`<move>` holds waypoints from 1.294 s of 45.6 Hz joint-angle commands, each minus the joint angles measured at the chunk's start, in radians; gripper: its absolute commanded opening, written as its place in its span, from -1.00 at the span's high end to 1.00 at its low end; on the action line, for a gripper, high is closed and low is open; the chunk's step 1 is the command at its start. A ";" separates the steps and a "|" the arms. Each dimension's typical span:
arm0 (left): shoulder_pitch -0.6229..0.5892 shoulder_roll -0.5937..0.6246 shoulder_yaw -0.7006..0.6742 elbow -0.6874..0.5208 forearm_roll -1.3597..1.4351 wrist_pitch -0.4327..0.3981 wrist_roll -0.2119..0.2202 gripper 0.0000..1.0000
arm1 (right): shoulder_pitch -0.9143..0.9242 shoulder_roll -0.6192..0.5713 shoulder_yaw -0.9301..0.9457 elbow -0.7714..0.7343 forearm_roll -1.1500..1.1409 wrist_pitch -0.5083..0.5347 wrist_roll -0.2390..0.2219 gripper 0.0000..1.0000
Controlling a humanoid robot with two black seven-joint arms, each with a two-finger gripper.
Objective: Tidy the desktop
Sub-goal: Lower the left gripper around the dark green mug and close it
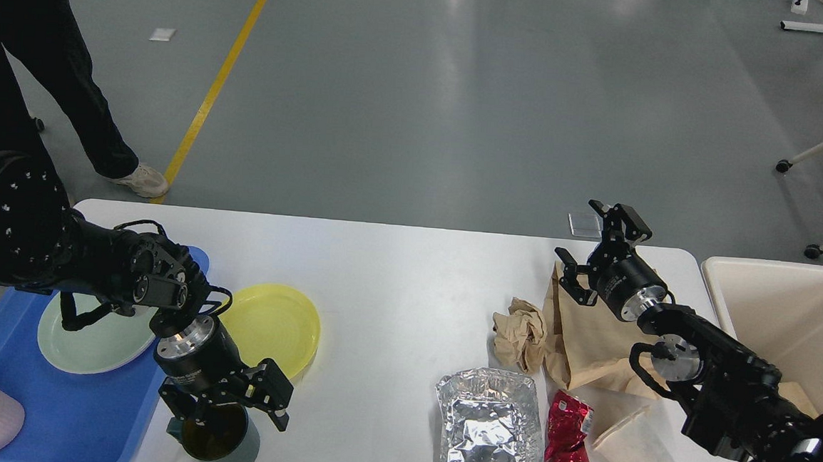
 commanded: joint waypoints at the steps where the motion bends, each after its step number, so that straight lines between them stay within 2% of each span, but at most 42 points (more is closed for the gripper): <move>1: 0.003 0.000 -0.002 0.004 0.001 0.001 0.050 -0.91 | 0.000 0.000 0.000 0.000 0.000 0.000 0.000 -1.00; 7: 0.005 0.000 -0.007 0.004 0.005 0.002 0.109 -0.74 | 0.000 0.000 0.000 0.000 0.000 0.000 0.000 -1.00; 9: 0.005 0.000 -0.008 0.005 0.007 0.002 0.119 -0.62 | 0.000 0.000 0.000 0.000 0.000 0.000 0.000 -1.00; 12: 0.003 0.000 -0.008 0.005 0.010 0.001 0.127 -0.39 | 0.000 0.000 0.000 0.000 0.000 0.000 0.000 -1.00; 18: 0.003 0.000 -0.010 0.005 0.010 0.001 0.127 -0.32 | 0.000 0.000 0.000 0.000 0.000 0.000 0.000 -1.00; 25: -0.003 0.000 -0.010 0.004 0.010 -0.015 0.126 0.02 | 0.000 0.000 0.000 0.000 0.000 0.000 0.000 -1.00; 30: -0.005 0.001 -0.008 0.004 0.011 -0.033 0.126 0.47 | 0.000 0.000 0.000 0.000 0.000 0.000 0.000 -1.00; 36: -0.011 0.001 -0.010 0.004 0.011 -0.122 0.126 1.00 | 0.000 0.000 0.000 0.000 0.000 0.000 0.000 -1.00; 59: -0.012 0.003 -0.008 0.007 0.011 -0.139 0.126 1.00 | 0.000 0.000 0.000 0.000 0.000 0.000 0.000 -1.00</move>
